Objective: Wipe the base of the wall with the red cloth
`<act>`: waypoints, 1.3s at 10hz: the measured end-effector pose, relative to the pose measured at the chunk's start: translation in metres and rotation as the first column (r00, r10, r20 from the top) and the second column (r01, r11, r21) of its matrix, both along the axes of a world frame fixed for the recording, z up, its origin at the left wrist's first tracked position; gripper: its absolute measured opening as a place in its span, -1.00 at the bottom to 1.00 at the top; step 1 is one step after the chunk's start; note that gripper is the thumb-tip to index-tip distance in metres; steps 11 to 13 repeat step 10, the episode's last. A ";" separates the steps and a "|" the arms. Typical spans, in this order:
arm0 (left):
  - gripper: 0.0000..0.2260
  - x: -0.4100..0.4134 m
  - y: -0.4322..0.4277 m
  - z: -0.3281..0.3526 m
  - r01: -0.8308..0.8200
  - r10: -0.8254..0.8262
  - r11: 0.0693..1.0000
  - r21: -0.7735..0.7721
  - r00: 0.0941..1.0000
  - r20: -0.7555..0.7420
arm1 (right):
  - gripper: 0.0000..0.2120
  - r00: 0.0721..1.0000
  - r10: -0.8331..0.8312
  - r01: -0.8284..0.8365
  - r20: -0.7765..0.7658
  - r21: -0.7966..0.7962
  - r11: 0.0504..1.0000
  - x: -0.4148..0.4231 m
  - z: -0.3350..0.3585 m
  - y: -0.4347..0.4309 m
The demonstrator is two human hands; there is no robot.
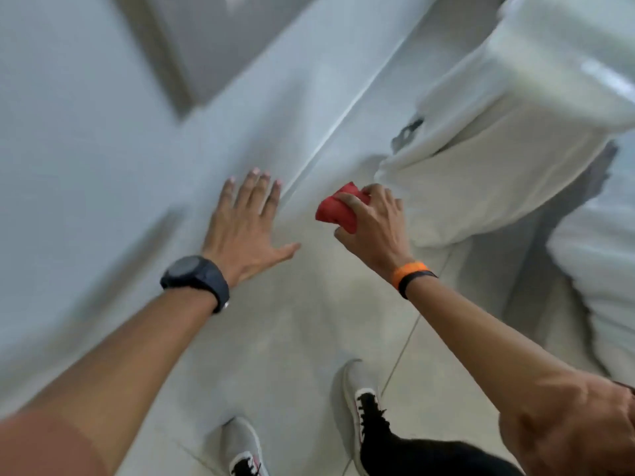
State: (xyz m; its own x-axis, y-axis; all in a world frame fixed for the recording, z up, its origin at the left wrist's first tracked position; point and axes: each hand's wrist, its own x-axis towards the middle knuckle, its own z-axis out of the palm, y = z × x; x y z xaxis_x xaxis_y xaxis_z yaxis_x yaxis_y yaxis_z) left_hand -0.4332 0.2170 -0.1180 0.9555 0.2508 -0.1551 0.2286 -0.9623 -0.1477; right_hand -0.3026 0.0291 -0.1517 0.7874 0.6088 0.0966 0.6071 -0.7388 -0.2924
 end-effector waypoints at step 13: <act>-0.08 0.409 -0.182 0.119 -0.108 0.170 0.976 -0.190 0.921 0.351 | -0.29 0.992 -0.074 0.070 -0.100 -0.047 0.996 0.362 0.147 -0.207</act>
